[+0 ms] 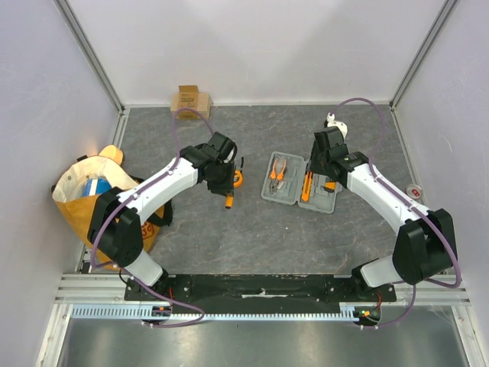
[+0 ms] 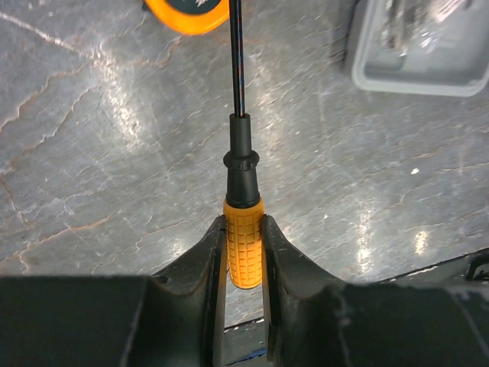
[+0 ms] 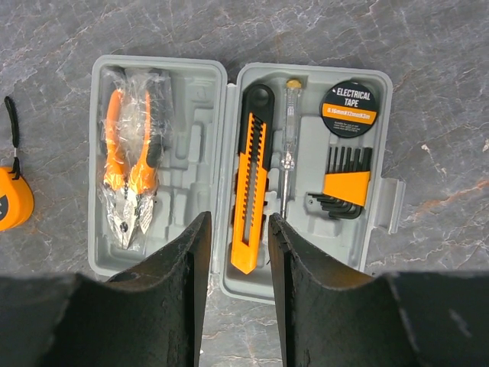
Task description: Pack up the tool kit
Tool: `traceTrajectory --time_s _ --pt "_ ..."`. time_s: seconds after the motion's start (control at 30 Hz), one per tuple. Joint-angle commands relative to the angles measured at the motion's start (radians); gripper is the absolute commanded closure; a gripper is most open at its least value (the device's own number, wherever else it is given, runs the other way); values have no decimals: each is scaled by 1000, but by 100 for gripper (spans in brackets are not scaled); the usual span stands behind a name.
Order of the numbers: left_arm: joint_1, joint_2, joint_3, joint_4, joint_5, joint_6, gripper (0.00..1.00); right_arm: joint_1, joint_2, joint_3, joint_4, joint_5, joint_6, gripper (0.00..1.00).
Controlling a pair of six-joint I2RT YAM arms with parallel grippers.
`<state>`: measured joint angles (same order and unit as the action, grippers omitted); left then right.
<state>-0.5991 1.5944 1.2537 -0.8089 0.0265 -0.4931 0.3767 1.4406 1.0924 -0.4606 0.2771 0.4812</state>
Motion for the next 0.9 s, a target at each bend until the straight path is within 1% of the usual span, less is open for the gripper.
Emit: traceTrajectory --time_s 0.0,0.1,0.17,0.27,0.33,0.4,0.53,0.7,0.87 --pt "-11 9 72 14 7 -2 98 -9 -43 8 -7 36 2 57" --pt "-24 16 88 72 53 -1 98 -10 -49 3 -13 42 4 57" --pt "-37 58 137 85 87 5 98 -12 -51 6 -16 53 4 57" --pt "-82 153 240 91 102 8 98 -16 -57 12 -27 76 7 57" --pt "-103 209 318 109 133 -7 98 -24 -71 14 -41 99 14 57" --pt "-114 271 377 138 197 -21 98 -32 -85 14 -52 114 16 57" --pt "-148 392 481 184 237 -30 98 -45 -130 -2 -72 142 11 57" --pt "-172 515 572 247 279 -56 98 -64 -174 -28 -93 165 4 57" --pt "-188 593 608 274 308 -85 98 -78 -190 -37 -110 168 -6 57"
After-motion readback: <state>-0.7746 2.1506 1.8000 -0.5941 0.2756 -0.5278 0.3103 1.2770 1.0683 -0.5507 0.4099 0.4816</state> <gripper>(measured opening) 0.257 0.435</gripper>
